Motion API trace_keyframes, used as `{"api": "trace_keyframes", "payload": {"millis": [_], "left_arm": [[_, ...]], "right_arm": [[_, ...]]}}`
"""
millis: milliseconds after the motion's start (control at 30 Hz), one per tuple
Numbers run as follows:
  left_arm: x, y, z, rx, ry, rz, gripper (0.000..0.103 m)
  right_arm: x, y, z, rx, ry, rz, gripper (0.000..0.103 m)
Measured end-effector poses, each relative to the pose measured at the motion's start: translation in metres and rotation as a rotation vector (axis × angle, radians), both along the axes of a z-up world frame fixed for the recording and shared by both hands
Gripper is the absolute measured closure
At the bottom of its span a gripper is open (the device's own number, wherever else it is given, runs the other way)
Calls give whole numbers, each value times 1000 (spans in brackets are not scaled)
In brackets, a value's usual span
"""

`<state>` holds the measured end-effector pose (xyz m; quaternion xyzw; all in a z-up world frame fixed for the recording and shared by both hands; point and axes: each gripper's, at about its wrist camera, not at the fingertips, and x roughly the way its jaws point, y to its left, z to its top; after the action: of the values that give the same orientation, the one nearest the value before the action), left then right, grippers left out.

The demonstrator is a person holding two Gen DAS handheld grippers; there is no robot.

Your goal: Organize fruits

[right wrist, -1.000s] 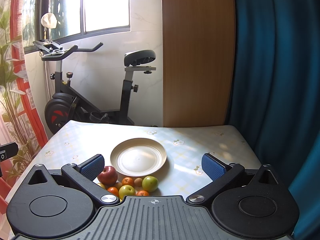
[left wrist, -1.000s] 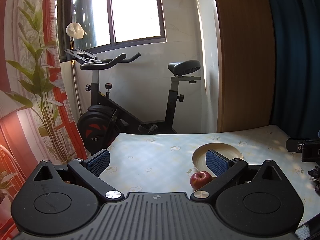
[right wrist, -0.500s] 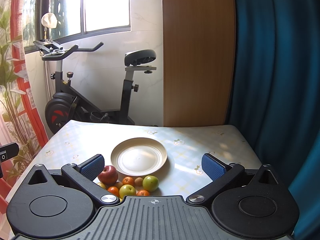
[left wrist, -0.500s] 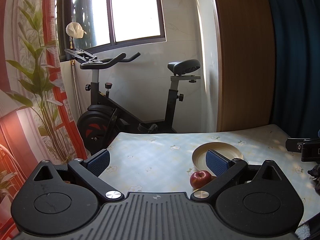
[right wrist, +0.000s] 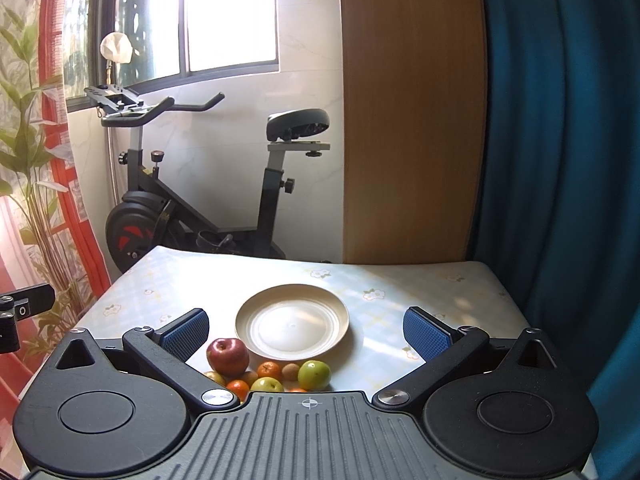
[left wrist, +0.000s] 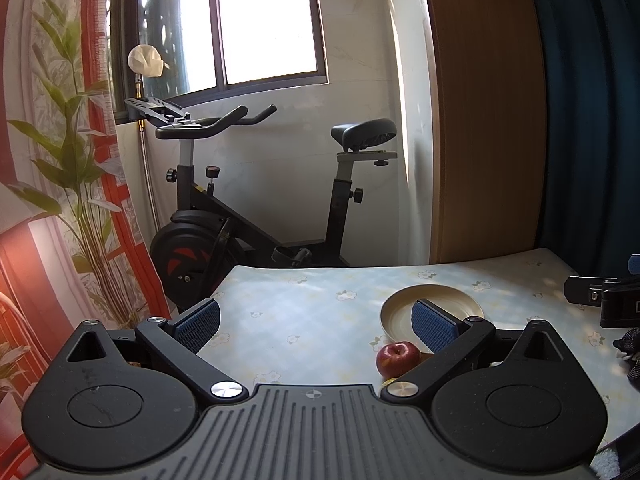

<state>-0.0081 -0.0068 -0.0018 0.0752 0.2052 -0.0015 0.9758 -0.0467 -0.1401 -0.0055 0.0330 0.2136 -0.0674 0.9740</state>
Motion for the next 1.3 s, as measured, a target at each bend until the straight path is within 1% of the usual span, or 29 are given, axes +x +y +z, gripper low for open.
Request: {"api": "trace_keyframes", "payload": {"millis": [67, 133, 200, 267, 333, 400, 467, 533, 633, 767, 933, 967, 1033, 1100, 1200, 1300], "left_arm": [[5, 0, -1, 2, -18, 5, 0], [11, -1, -3, 21, -32, -7, 0], [21, -1, -8, 27, -28, -33, 0], [31, 0, -14, 18, -16, -57, 0], [40, 0, -22, 24, -9, -59, 0], [47, -2, -30, 39, -11, -73, 1], [55, -3, -38, 39, -6, -83, 1], [61, -1, -46, 26, -14, -97, 1], [70, 4, -55, -12, -30, -99, 1], [86, 9, -66, -58, -56, -105, 1], [109, 15, -73, -72, -8, -91, 1], [113, 16, -73, -71, 8, -99, 1], [123, 18, -74, -63, 48, -121, 1], [128, 17, -75, -54, 69, -119, 1], [135, 19, -77, -29, 61, -132, 1], [140, 16, -81, 39, 49, -84, 1]], "right_arm": [[1, -5, -1, 25, -45, 18, 0], [6, -11, -4, 52, -69, 15, 0], [17, -20, -11, 78, -73, -7, 0], [27, -26, -20, 101, -72, -24, 0], [33, -28, -28, 107, -75, -46, 0], [37, -25, -40, 62, -114, -88, 0], [43, -20, -53, -13, -147, -118, 0], [53, -21, -64, -33, -131, -104, 0], [65, -22, -78, -32, -106, -83, 0], [83, -22, -93, -50, -64, -82, 0], [102, -34, -102, 3, 7, -49, 0], [106, -36, -103, 17, 24, -36, 0], [113, -38, -105, 23, 24, -17, 0], [120, -36, -107, 2, 25, -2, 0], [132, -31, -111, -31, 18, 22, 0], [146, -27, -115, -32, 31, 51, 0]]}}
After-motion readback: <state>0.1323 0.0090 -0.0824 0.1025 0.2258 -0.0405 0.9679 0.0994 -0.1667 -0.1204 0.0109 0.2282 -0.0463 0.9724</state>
